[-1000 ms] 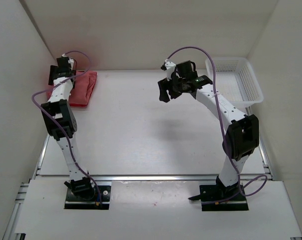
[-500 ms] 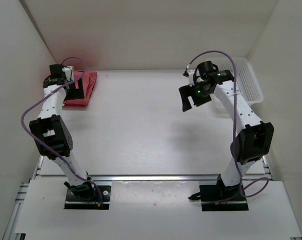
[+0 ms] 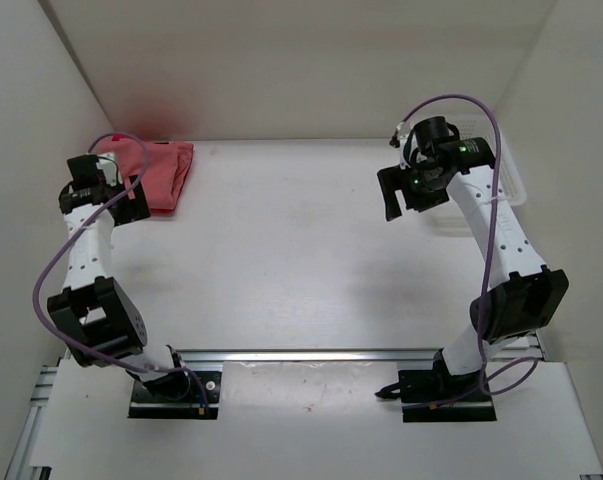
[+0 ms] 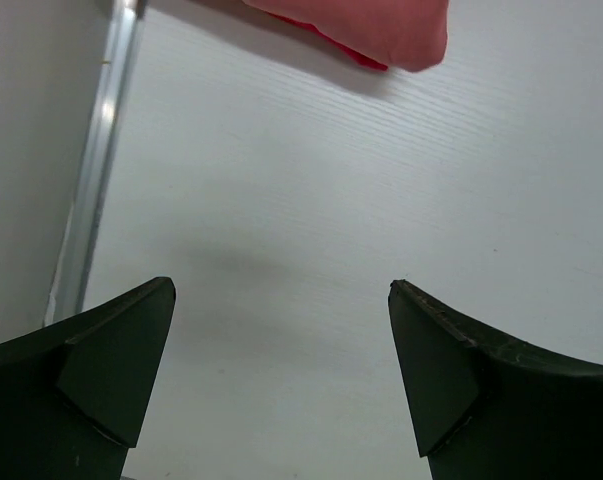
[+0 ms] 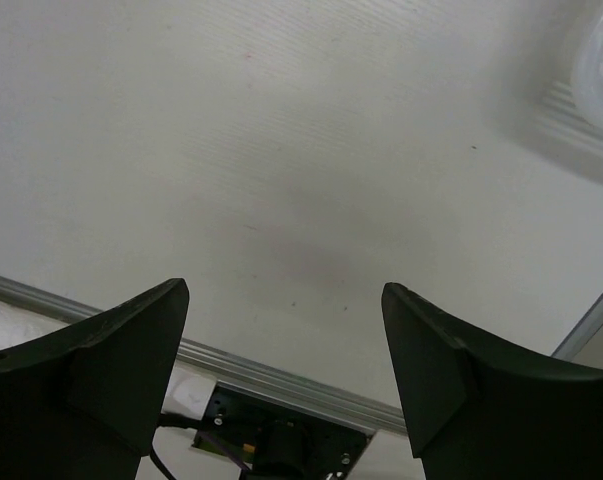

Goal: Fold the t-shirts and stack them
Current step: Put the neatly folded tshirt into the corner of the board with the left arm

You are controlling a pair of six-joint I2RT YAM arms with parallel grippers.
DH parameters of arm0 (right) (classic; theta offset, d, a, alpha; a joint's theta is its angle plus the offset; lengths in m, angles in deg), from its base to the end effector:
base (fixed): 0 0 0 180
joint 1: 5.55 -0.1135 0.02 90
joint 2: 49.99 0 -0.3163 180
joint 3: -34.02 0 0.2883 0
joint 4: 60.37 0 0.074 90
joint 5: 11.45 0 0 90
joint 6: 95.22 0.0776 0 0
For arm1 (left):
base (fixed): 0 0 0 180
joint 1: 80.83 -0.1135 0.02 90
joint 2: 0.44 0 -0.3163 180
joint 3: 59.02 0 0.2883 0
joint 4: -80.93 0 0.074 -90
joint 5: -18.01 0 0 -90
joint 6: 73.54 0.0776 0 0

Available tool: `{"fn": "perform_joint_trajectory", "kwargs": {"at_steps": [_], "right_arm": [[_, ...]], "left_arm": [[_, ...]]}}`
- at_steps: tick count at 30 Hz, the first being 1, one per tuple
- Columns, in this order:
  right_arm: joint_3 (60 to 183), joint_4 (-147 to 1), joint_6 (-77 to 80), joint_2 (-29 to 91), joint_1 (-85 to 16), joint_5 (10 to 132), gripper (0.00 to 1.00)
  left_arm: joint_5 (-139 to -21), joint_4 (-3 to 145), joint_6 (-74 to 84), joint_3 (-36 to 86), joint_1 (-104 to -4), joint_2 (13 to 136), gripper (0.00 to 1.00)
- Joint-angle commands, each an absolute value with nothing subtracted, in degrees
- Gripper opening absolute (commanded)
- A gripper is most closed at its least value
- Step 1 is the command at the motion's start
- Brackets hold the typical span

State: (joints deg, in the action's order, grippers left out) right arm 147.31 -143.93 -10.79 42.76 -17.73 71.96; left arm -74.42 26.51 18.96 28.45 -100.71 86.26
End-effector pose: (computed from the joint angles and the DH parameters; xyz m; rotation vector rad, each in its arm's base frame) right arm 0.3634 0.0875 0.3959 -0.4487 2.6342 0.1905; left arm 0.3584 0.1261 0.3111 -0.3618 2.4830 0.1077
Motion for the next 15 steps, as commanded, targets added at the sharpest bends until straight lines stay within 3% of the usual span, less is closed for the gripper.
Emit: {"fn": "perform_joint_trajectory", "kwargs": {"at_steps": [1,9,15], "right_arm": [[146.6,-144.0,-10.1,40.5,-19.2,75.7,0.78],[146.6,-144.3,-10.2,38.0,-17.7,74.2,0.77],[142.8,-142.9,-10.5,34.5,-16.2,72.7,0.77]], "left_arm": [[-75.5,28.3,18.6,28.4,-103.9,82.7,0.98],[-78.1,26.6,18.0,26.7,-107.1,80.7,0.99],[-76.7,28.4,13.8,16.4,-112.5,72.4,0.99]]}}
